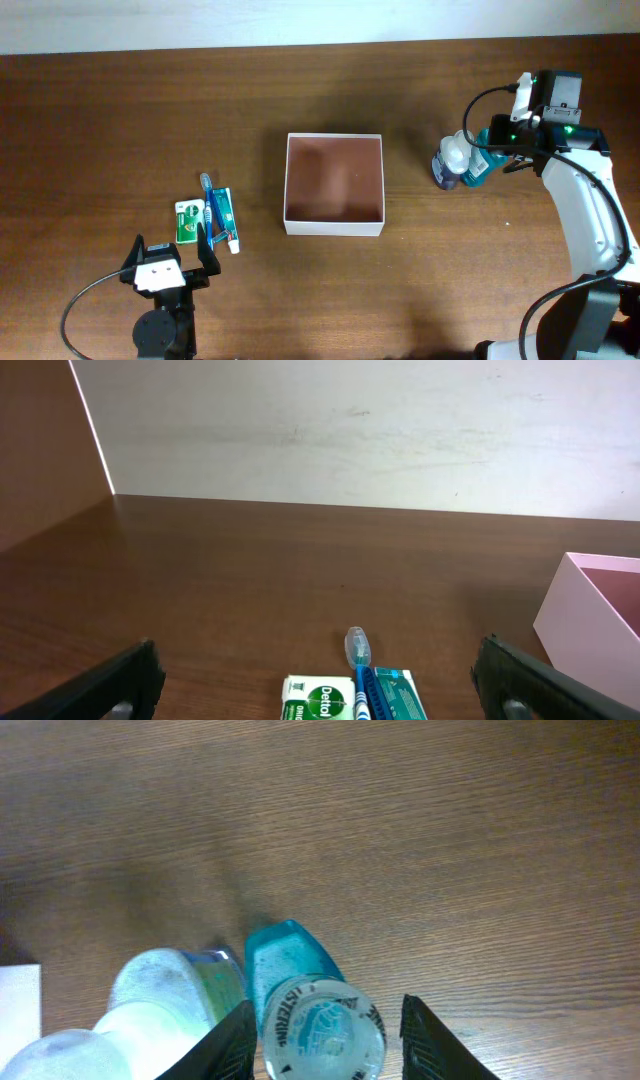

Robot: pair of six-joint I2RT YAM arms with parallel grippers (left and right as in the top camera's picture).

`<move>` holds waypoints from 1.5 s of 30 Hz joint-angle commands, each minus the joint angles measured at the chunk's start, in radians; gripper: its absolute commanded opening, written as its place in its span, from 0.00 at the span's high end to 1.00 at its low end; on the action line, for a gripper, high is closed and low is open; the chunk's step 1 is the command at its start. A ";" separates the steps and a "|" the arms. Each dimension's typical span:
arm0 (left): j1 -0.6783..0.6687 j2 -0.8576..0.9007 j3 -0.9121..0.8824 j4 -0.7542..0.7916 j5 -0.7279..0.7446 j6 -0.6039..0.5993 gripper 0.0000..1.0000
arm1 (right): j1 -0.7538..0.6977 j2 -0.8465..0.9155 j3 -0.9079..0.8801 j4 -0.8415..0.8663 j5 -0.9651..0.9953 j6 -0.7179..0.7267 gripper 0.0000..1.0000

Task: Pack container
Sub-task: 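Move the right gripper over the blue Listerine bottle and grasp its cap, then lift the Listerine bottle with the right gripper toward the pink box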

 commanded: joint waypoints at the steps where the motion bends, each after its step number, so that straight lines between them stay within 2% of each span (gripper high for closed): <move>1: 0.006 -0.010 0.000 -0.007 0.007 0.019 0.00 | -0.002 0.005 0.023 0.005 -0.044 0.010 0.69; 3: 0.006 -0.010 0.000 -0.007 0.007 0.019 0.00 | -0.002 0.005 0.023 0.007 -0.050 0.007 0.74; 9: 0.006 -0.010 0.000 -0.007 0.007 0.019 0.00 | -0.002 0.005 0.023 0.009 -0.050 0.008 0.75; 16: 0.006 -0.010 0.000 -0.007 0.007 0.019 0.00 | -0.002 0.014 0.018 0.011 -0.066 0.008 0.73; 18: 0.006 -0.010 0.000 -0.007 0.007 0.019 0.00 | -0.002 0.024 0.018 0.011 -0.072 0.008 0.66; 24: 0.006 -0.010 0.000 -0.007 0.007 0.019 0.00 | -0.002 0.047 0.018 0.014 -0.072 0.008 0.66; 28: 0.006 -0.010 0.000 -0.007 0.007 0.019 0.00 | -0.002 0.047 0.019 0.019 -0.073 0.008 0.81; 38: 0.006 -0.010 0.000 -0.007 0.007 0.019 0.00 | -0.002 0.010 0.091 -0.018 -0.051 0.002 0.80; 45: 0.006 -0.010 0.000 -0.007 0.007 0.019 0.00 | -0.002 -0.034 0.245 -0.147 0.041 -0.024 0.80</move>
